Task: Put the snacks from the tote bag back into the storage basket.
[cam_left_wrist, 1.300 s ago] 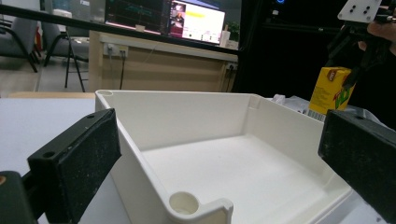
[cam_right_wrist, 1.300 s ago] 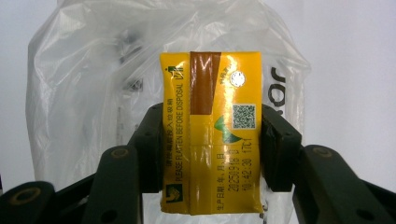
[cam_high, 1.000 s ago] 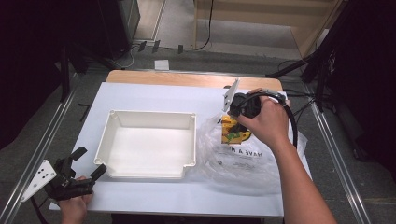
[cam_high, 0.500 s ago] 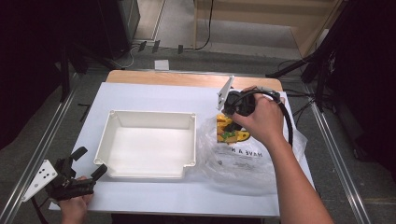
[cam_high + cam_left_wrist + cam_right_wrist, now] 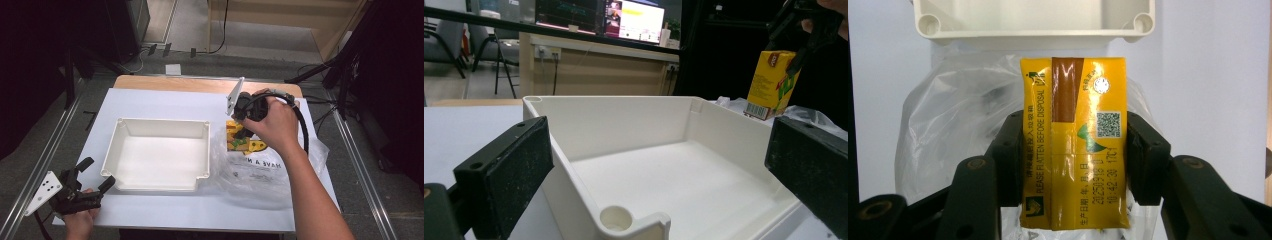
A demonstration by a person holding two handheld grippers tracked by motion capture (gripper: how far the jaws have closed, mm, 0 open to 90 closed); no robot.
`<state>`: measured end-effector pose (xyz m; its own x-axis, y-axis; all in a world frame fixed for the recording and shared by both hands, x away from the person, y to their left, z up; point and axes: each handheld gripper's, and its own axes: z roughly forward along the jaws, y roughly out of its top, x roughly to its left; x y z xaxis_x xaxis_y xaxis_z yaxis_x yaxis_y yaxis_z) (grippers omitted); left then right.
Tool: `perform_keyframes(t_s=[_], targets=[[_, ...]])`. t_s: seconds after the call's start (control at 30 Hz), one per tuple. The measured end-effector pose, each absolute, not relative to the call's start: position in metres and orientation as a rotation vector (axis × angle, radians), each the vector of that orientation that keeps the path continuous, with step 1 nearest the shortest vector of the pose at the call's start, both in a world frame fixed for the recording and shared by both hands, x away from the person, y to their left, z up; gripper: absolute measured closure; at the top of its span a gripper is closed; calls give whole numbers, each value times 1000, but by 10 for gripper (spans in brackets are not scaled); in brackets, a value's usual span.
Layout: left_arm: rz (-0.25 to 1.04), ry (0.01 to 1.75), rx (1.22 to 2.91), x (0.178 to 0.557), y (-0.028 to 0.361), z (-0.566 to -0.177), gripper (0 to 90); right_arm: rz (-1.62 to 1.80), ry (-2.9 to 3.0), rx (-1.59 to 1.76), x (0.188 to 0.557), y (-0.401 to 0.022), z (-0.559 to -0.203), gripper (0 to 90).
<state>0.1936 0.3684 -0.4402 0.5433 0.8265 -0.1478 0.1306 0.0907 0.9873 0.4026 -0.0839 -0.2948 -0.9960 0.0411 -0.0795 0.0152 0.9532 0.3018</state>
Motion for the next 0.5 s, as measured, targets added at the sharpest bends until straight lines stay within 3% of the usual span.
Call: perform_keyframes(t_s=[0.5], targets=[[631,896,1398,194,370,-440,0,491,3013,-11,403,-65,-286,530]])
